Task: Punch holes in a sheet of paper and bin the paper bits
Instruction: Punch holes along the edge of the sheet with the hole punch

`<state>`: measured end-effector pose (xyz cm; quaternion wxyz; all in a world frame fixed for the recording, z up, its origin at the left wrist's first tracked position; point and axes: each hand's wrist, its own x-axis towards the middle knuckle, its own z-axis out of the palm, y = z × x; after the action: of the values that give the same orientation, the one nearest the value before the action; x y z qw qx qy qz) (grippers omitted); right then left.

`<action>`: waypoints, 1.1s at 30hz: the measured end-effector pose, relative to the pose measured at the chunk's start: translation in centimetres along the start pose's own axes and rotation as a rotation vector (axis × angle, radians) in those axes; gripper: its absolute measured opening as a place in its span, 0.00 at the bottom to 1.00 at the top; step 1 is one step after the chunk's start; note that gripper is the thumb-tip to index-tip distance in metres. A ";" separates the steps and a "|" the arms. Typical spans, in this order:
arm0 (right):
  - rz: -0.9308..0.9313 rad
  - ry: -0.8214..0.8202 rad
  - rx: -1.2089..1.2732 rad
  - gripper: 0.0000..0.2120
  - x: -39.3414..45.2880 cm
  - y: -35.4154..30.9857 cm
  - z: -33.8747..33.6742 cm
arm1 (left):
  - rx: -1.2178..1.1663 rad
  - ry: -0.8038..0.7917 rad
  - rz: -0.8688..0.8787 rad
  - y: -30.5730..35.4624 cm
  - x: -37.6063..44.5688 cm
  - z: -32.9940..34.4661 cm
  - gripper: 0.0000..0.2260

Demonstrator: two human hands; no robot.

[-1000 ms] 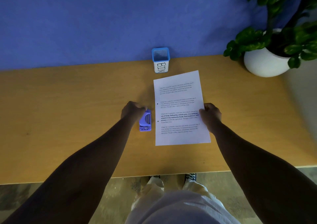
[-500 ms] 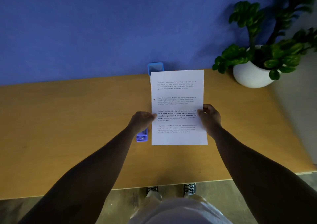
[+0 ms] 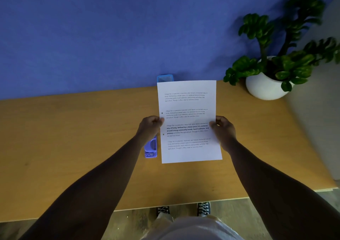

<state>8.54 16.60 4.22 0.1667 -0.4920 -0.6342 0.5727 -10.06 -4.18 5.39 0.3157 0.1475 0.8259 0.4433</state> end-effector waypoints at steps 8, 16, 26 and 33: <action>0.002 -0.006 0.060 0.07 -0.4 0.0 -0.2 | -0.200 0.086 0.029 1.2 -0.1 0.3 0.12; 0.008 -0.055 0.159 0.08 -0.2 -1.2 -0.4 | -0.220 -0.012 0.068 0.9 -1.1 0.7 0.08; -0.226 -0.038 0.022 0.07 -0.6 -3.1 0.0 | -0.257 0.156 0.198 1.7 -1.6 1.7 0.08; -0.372 0.051 -0.078 0.07 -1.3 -1.9 0.1 | -0.265 0.205 0.247 1.3 -2.7 2.4 0.08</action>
<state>8.26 15.78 6.31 0.2665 -0.3865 -0.7315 0.4946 -6.56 -3.35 6.51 0.1900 0.1591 0.7638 0.5960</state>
